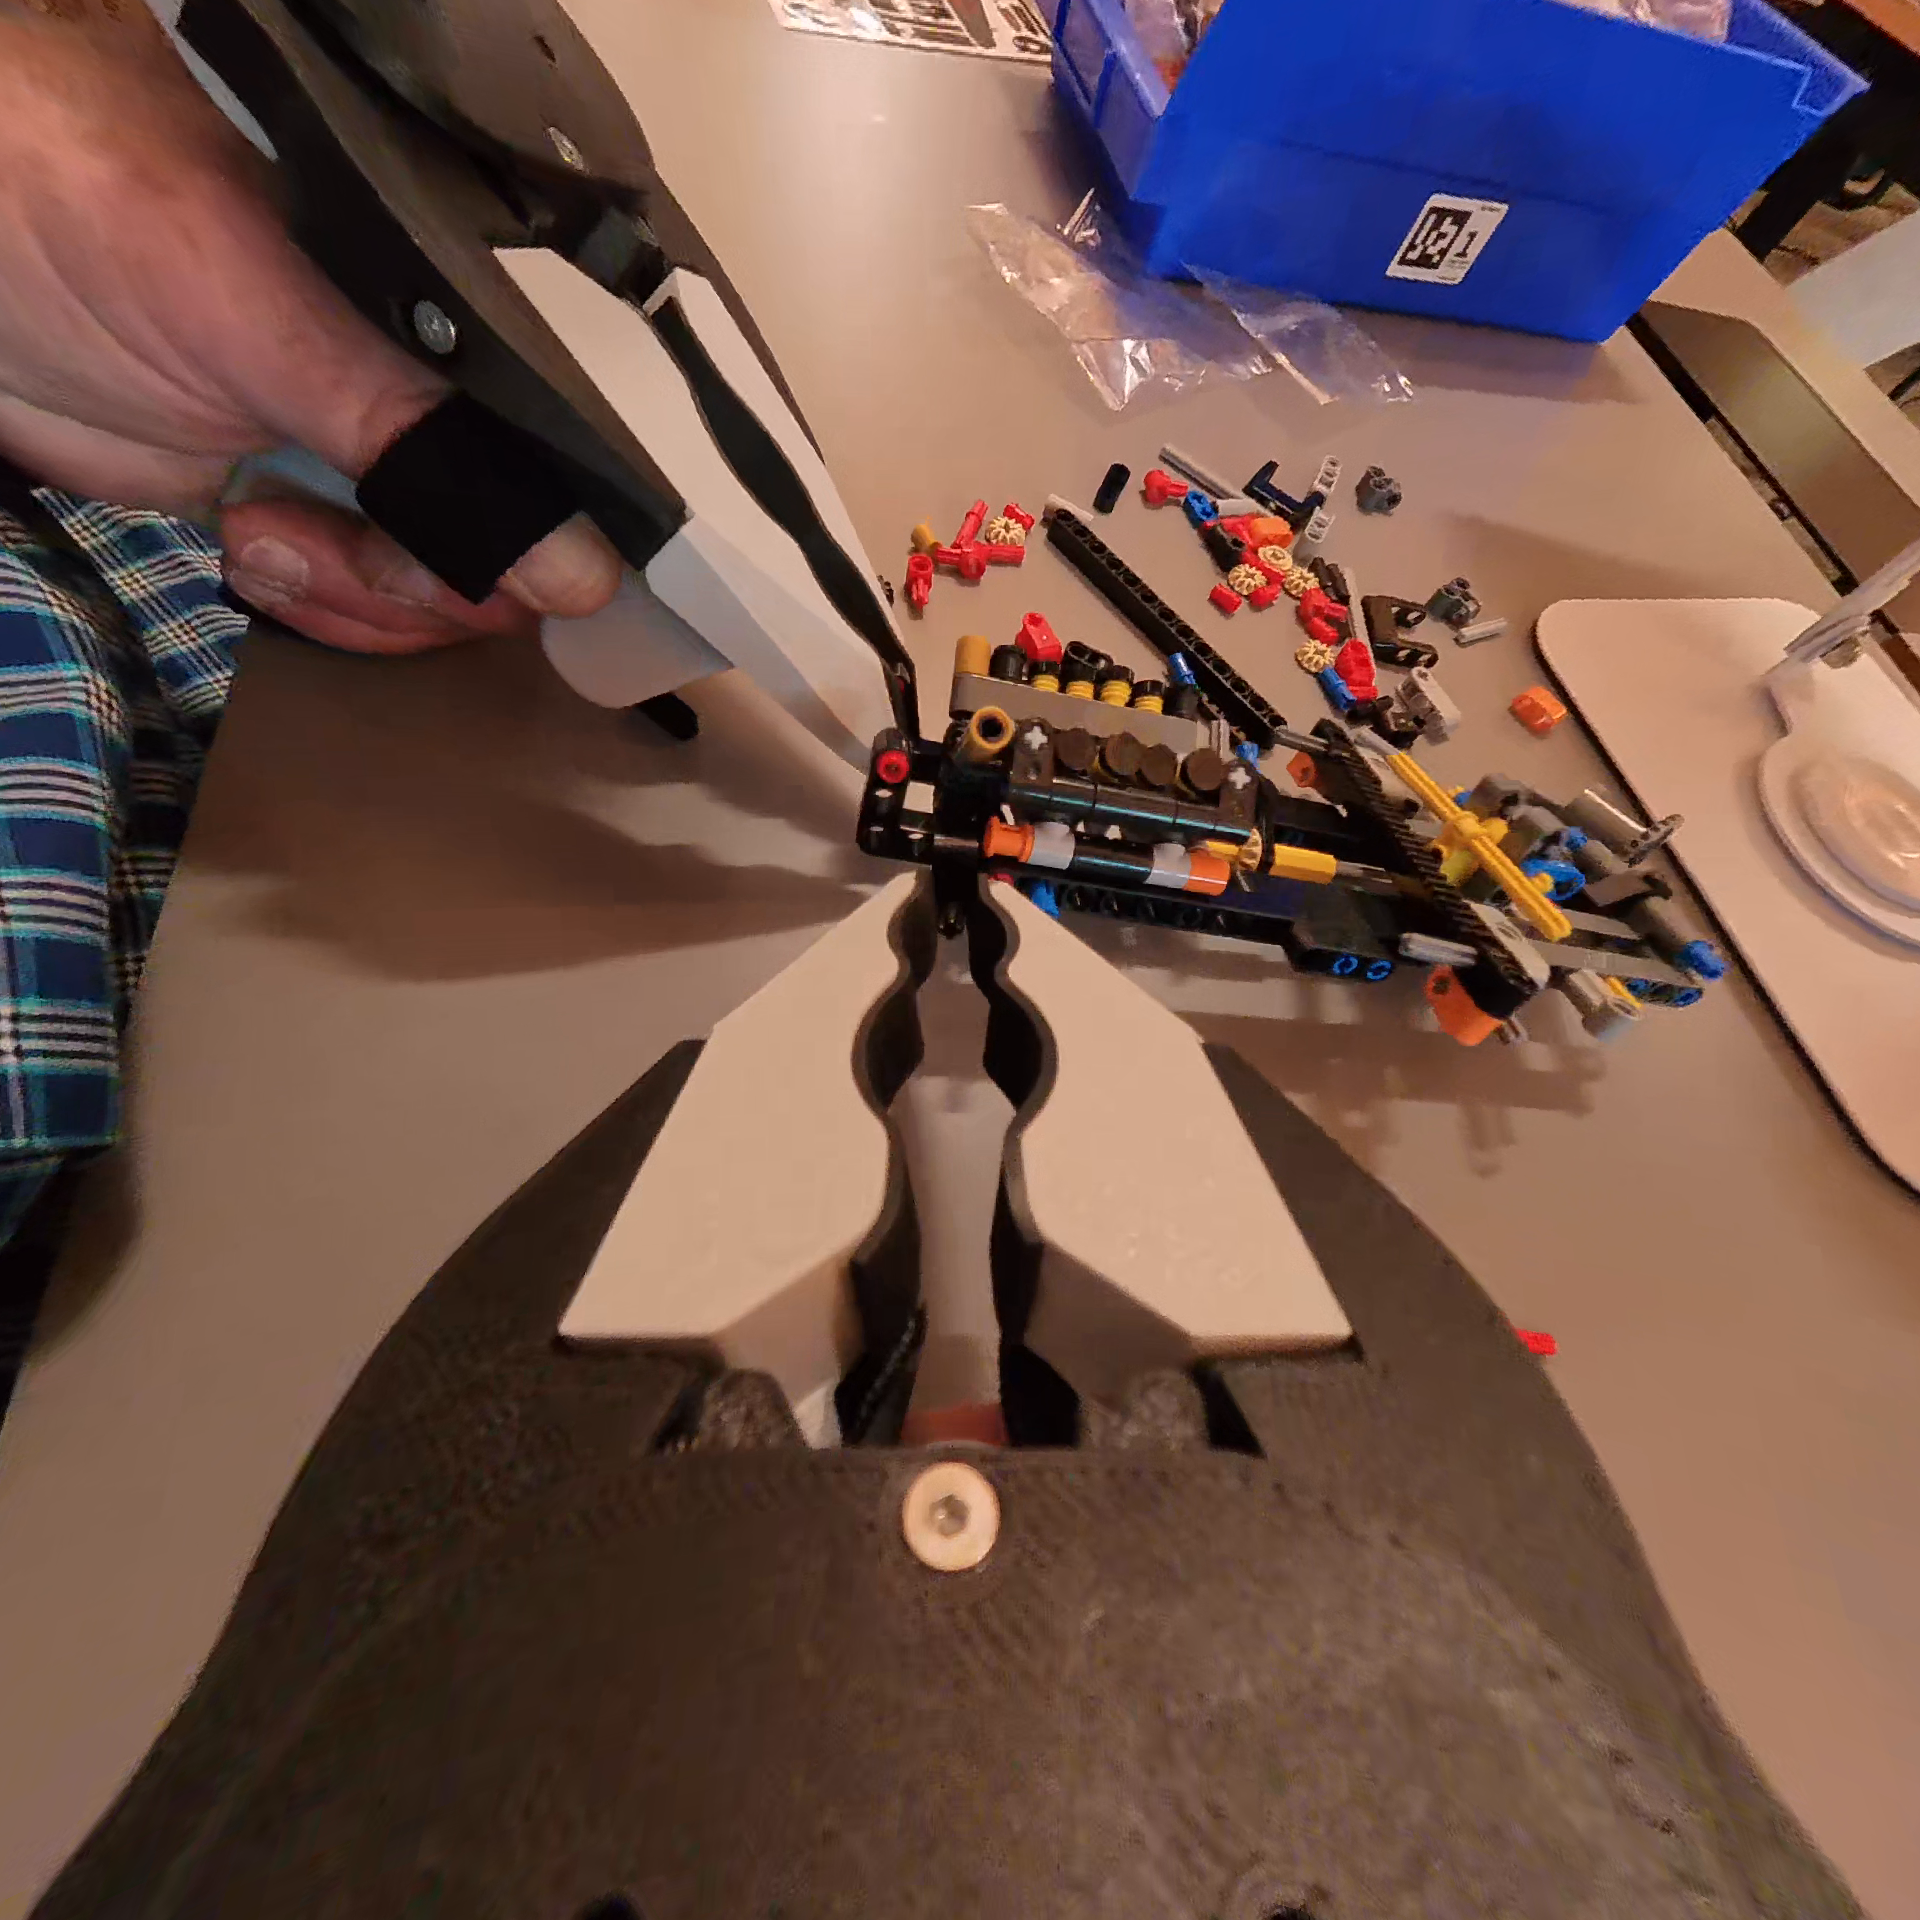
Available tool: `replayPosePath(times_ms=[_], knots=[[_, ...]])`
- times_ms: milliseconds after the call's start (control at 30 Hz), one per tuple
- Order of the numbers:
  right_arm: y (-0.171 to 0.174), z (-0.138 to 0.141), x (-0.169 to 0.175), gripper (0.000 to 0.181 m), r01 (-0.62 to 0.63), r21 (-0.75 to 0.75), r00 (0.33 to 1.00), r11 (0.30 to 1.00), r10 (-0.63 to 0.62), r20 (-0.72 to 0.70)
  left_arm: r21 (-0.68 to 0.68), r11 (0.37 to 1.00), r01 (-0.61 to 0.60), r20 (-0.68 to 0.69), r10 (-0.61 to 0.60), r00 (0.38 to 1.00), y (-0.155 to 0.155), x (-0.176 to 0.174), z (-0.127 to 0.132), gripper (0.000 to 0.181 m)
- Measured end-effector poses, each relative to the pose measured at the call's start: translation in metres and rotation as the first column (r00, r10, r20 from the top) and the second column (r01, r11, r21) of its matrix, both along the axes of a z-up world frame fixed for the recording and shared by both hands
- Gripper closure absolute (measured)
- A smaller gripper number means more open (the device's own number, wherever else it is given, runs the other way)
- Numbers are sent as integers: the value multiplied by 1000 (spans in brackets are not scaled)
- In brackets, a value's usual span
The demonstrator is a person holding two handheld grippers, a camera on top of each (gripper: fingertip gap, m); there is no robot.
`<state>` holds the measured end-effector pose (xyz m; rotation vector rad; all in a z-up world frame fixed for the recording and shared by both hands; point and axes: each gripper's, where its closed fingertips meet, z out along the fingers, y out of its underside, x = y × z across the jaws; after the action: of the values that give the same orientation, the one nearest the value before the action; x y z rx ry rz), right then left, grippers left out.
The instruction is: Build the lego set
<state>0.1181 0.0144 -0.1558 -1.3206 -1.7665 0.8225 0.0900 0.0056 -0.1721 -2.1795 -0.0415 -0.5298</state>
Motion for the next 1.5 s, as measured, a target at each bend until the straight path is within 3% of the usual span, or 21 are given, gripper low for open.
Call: replayPosePath(times_ms=[33, 433, 900, 1267, 1433, 1500], knots=[[0, 0, 0, 178, -6, 19, 1000, 1000, 6, 7, 2, 1000, 0, 0, 0, 1000, 0, 0, 0, 174], [1, -7, 1, 177, -137, 321, 989, 937, 114, 89, -17, 1000, -1, -38, 0, 999, 0, 1, -3, 174], [5, -3, 1, 177, -59, 78, 998, 995, 58, 10, 0, 1000, 28, -46, -28, 999, 2, 2, -2, 172], [3, -19, -7, 177, -62, 92, 997, 994, 57, 59, 15, 998, 59, -105, -57, 993, -4, -6, -1, 156], [-2, -22, -9, 177, -83, 105, 994, 991, 75, 75, 37, 998, 47, -288, -34, 957, -16, -18, -1, 133], [-3, -22, -9, 177, -88, 104, 994, 991, 80, 78, 78, 996, 54, -400, -18, 916, -21, -21, 4, 134]])
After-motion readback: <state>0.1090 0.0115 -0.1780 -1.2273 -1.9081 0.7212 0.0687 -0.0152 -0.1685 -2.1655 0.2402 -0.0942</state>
